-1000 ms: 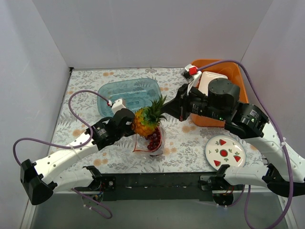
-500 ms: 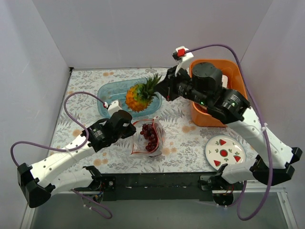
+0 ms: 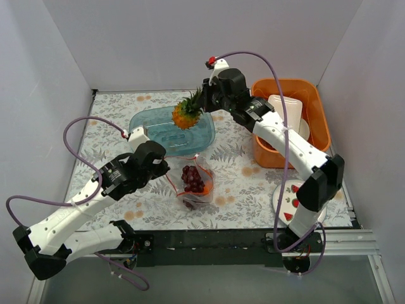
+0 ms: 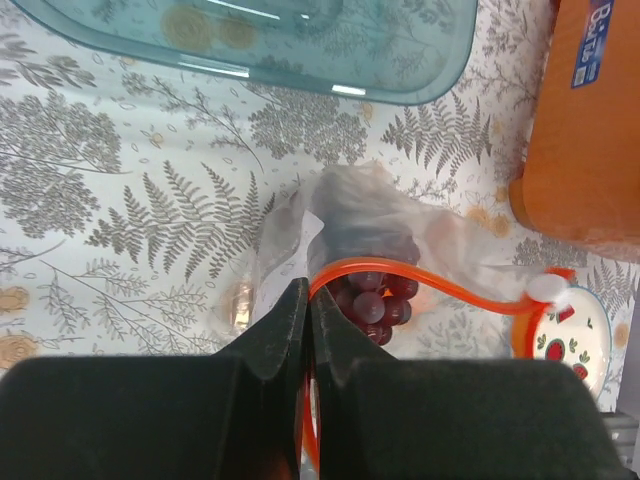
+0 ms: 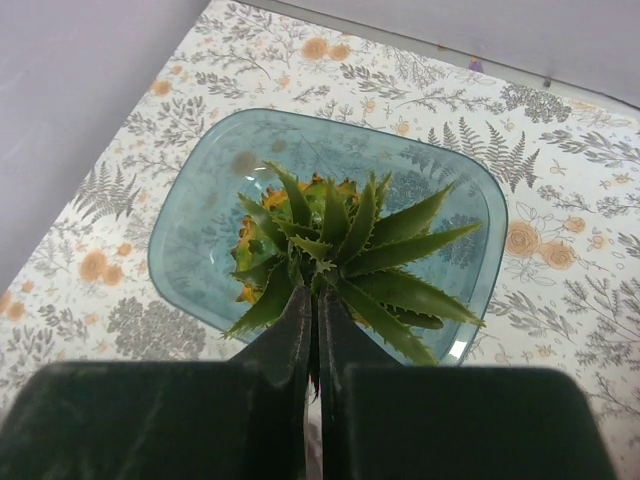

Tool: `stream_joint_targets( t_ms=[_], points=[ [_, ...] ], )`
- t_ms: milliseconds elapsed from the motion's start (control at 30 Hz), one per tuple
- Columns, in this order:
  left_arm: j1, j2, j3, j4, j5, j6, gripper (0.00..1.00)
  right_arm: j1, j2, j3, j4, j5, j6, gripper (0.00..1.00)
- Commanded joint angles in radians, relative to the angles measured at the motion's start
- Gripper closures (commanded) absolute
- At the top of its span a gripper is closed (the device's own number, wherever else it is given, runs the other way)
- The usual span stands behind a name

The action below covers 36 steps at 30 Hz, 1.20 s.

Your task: Open the zip-top bag and remove the fake food

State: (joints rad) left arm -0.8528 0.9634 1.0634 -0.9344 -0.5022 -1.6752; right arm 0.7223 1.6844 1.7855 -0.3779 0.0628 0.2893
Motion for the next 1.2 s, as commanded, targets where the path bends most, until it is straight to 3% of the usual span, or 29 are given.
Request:
stream_joint_targets(
  t_ms=[0, 300, 500, 800, 900, 1167],
  points=[
    [0.031, -0.029, 0.075, -0.070, -0.093, 0.032, 1.00, -0.040, 0.118, 0.014, 0.206, -0.055, -0.003, 0.99],
    [0.061, -0.014, 0.190, -0.093, -0.151, 0.091, 1.00, -0.050, 0.418, 0.218, 0.179, -0.130, 0.036, 0.99],
    [0.064, 0.003, 0.205, -0.080, -0.170, 0.134, 1.00, -0.050, 0.485, 0.221, 0.160, -0.149, 0.068, 0.98],
    [0.066, 0.024, 0.121, 0.022, -0.064, 0.146, 1.00, -0.050, 0.434, 0.204, 0.116, -0.107, 0.039, 0.56],
    [0.066, 0.032, 0.113, 0.037, -0.035, 0.147, 1.00, -0.050, 0.410, 0.201, 0.099, -0.090, 0.036, 0.47],
    [0.066, 0.035, 0.078, 0.077, 0.024, 0.146, 1.00, -0.050, 0.347, 0.196, 0.056, -0.067, 0.028, 0.37]
  ],
)
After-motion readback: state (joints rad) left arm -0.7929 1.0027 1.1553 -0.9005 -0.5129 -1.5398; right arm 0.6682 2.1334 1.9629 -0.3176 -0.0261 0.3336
